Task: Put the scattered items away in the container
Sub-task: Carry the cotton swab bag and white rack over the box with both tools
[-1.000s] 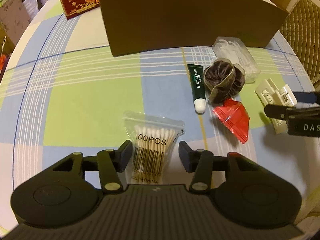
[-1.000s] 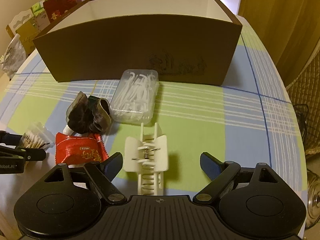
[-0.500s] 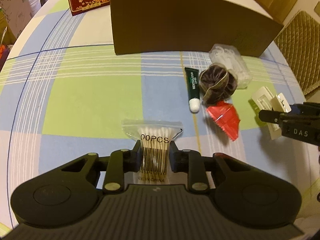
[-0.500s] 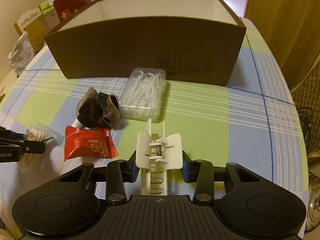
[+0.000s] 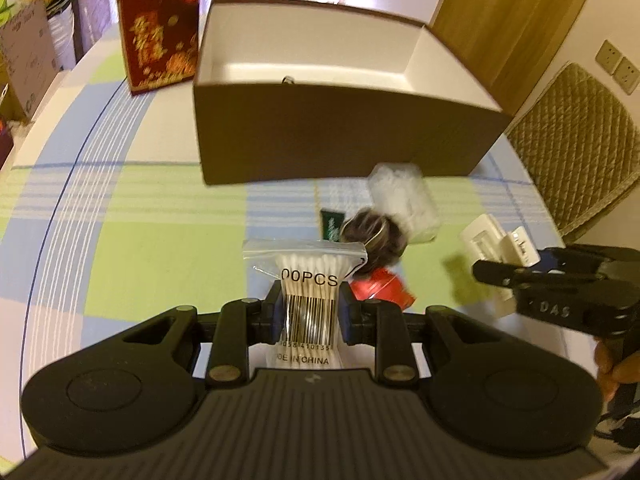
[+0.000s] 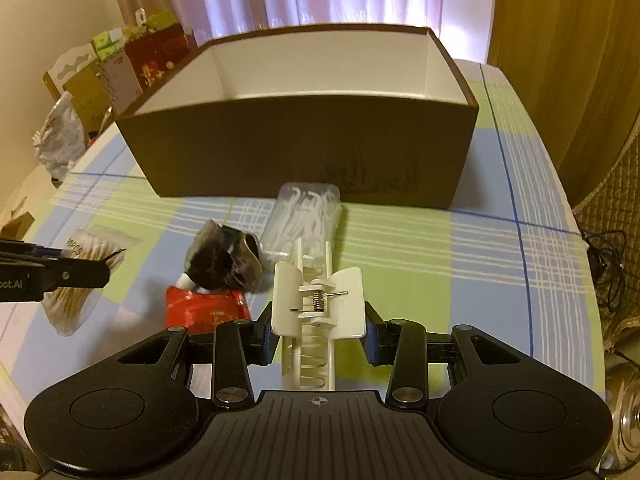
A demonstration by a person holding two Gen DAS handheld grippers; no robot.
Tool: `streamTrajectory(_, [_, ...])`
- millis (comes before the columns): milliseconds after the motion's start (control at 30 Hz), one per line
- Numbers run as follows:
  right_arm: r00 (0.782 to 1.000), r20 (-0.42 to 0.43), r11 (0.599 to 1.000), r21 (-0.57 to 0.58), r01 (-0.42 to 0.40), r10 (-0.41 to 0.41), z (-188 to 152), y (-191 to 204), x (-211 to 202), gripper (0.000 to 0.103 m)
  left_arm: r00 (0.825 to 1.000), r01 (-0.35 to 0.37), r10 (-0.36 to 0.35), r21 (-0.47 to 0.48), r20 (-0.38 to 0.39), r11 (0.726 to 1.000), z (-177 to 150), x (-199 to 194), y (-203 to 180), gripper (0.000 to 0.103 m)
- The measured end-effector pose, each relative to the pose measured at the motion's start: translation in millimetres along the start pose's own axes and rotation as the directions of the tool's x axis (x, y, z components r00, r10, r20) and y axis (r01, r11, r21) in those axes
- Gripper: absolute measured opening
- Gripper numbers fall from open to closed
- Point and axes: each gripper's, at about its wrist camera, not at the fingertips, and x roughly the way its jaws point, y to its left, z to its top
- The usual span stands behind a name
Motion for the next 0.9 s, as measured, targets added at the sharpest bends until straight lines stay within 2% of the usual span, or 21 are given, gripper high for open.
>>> streamTrajectory(533, [0.993,0.108,0.999,0.0,-0.047,0.047,38,3,-22,0.043,0.993,0.043,-0.047,0.04,0.109,0.998,42,-16,-16,0.022])
streamTrajectory(900, [0.982,0.184,0.999,-0.015,-0.037,0.039,80,2,-20,0.043,0.981,0.064,-0.075,0.069,0.176,0.996,82,-15,-23,0.022])
